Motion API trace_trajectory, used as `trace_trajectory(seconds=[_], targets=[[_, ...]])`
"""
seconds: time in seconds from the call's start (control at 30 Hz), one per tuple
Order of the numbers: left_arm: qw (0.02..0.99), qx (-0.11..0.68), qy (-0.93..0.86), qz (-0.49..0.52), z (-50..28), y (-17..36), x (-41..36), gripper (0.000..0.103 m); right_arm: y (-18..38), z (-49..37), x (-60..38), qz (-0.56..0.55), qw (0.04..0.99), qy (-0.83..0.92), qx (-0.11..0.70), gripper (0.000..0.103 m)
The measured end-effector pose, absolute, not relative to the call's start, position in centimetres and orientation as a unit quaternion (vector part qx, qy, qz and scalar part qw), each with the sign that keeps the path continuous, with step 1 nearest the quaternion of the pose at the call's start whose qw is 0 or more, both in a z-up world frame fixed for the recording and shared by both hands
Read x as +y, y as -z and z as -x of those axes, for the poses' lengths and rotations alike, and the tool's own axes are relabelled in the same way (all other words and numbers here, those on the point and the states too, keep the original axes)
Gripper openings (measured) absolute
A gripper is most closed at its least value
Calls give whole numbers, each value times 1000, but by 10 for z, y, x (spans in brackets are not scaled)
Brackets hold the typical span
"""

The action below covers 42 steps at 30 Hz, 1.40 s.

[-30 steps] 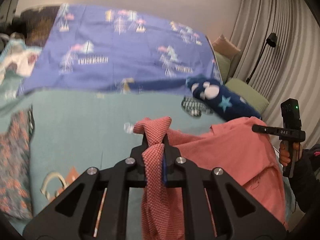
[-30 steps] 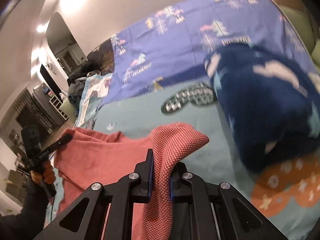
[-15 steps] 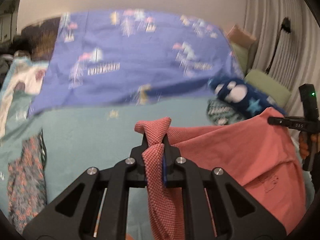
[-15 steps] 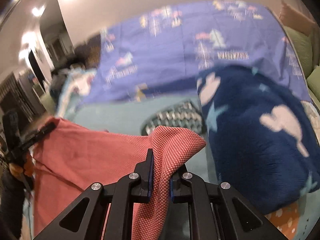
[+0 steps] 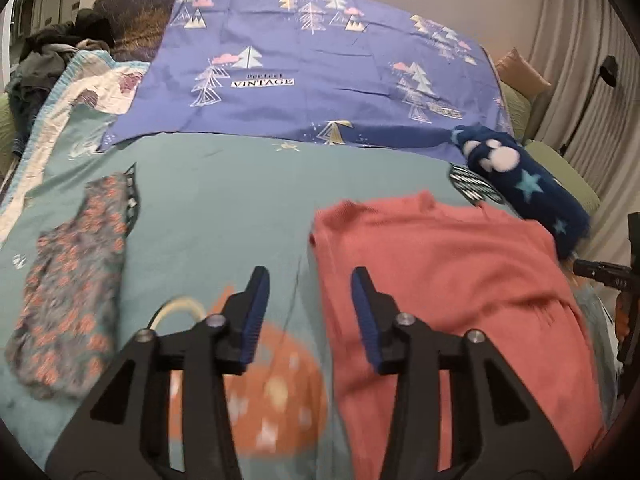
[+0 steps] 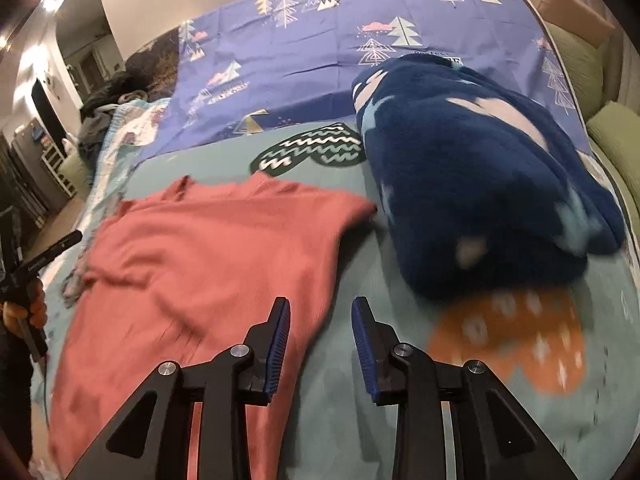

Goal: Fold small clothes
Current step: 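Grasp the hem with the right gripper and fold it toward the collar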

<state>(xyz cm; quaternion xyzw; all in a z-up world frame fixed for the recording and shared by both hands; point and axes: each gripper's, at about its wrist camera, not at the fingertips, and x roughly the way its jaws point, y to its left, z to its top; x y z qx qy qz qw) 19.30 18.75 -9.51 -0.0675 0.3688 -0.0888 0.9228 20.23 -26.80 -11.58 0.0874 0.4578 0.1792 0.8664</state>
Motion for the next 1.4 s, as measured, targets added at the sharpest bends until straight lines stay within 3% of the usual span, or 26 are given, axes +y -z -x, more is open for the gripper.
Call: trace_trajectory(seconds=[0.4, 0.5, 0.57, 1.13, 1.17, 1.2, 1.27, 1.3, 1.33, 1.37, 1.4], targets=[[910, 385, 133, 80, -46, 97, 183, 56, 108, -45, -269, -126, 843, -248, 460, 34], [906, 391, 139, 85, -17, 101, 184, 56, 104, -13, -265, -119, 840, -268, 456, 44], [905, 392, 141, 89, -1, 102, 184, 57, 104, 5, -260, -116, 838, -279, 455, 45], [880, 434, 159, 113, 85, 134, 162, 60, 134, 58, -251, -145, 795, -350, 474, 46], [877, 439, 159, 113, 87, 137, 161, 60, 132, 62, -248, -138, 792, -363, 471, 41], [874, 446, 156, 112, 90, 141, 158, 60, 129, 69, -244, -121, 798, -368, 463, 25], [878, 440, 153, 108, 96, 142, 157, 60, 125, 74, -241, -91, 812, -352, 456, 5], [877, 440, 155, 111, 99, 142, 157, 60, 124, 77, -243, -86, 821, -340, 451, 4], [876, 440, 156, 122, 102, 142, 158, 56, 123, 79, -246, -87, 825, -337, 446, 4], [873, 441, 159, 134, 104, 142, 160, 37, 122, 81, -250, -91, 827, -337, 440, 3], [870, 445, 160, 142, 105, 142, 161, 11, 120, 85, -255, -97, 829, -341, 433, 3]])
